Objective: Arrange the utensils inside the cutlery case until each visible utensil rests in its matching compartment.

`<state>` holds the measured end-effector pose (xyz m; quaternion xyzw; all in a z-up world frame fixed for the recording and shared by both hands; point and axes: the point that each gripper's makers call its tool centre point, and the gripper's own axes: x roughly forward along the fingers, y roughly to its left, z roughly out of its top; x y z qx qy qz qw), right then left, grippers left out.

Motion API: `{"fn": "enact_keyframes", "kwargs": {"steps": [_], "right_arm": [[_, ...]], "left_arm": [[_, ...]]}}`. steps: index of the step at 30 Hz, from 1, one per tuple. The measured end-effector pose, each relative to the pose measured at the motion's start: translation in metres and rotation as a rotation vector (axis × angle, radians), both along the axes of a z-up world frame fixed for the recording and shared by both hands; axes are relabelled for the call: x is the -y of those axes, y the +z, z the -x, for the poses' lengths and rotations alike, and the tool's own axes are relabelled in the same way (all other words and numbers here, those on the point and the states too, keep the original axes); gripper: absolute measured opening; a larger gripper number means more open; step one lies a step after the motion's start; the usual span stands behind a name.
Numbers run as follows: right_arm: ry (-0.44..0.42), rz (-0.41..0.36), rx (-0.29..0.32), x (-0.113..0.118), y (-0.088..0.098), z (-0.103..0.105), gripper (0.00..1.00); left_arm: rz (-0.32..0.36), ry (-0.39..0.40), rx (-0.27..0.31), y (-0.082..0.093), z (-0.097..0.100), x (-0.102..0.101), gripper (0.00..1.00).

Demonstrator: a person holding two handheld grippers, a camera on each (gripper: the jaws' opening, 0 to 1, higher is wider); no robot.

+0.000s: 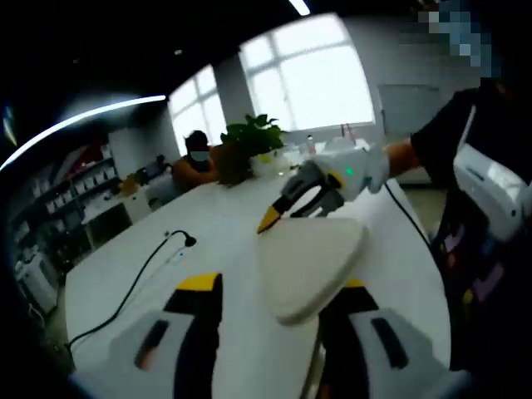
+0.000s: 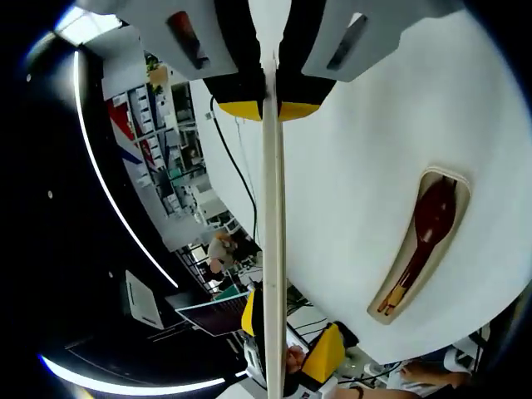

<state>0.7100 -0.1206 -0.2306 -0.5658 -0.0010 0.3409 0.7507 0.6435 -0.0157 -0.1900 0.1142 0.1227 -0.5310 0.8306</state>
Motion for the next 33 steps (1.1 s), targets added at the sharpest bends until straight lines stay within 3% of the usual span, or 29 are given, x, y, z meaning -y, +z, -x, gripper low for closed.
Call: {"fn": "enact_keyframes", "kwargs": {"steps": [3,7,11,16,20,21,24,28,33], "right_arm": [[-0.039,0.002,0.041,0.008,0.007,-0.004,0.02],[-0.057,-0.006,0.082,0.014,0.014,-0.007,0.03],[-0.092,0.011,0.117,0.023,0.017,-0.011,0.03],[-0.138,0.028,0.148,0.035,0.017,-0.017,0.03],[-0.164,0.040,0.179,0.040,0.022,-0.019,0.03],[-0.168,0.040,0.183,0.040,0.023,-0.019,0.03],[-0.174,0.044,0.233,0.039,0.032,-0.019,0.03],[-0.189,0.050,0.263,0.041,0.036,-0.020,0.03],[-0.221,0.087,0.305,0.048,0.037,-0.020,0.03]], "left_arm": [[0.154,0.030,-0.188,0.004,0.001,0.004,0.65],[0.311,0.023,-0.332,0.012,0.001,0.003,0.72],[0.391,-0.027,-0.458,0.014,0.015,0.010,0.79],[0.538,-0.085,-0.632,0.027,0.030,0.017,0.78],[0.733,-0.075,-0.816,0.048,0.022,0.016,0.62],[0.764,-0.076,-0.834,0.051,0.019,0.015,0.60],[0.787,-0.027,-0.852,0.052,0.009,0.014,0.58],[0.865,0.019,-0.978,0.054,0.000,0.015,0.45],[0.816,0.052,-1.021,0.038,0.001,0.025,0.32]]}}
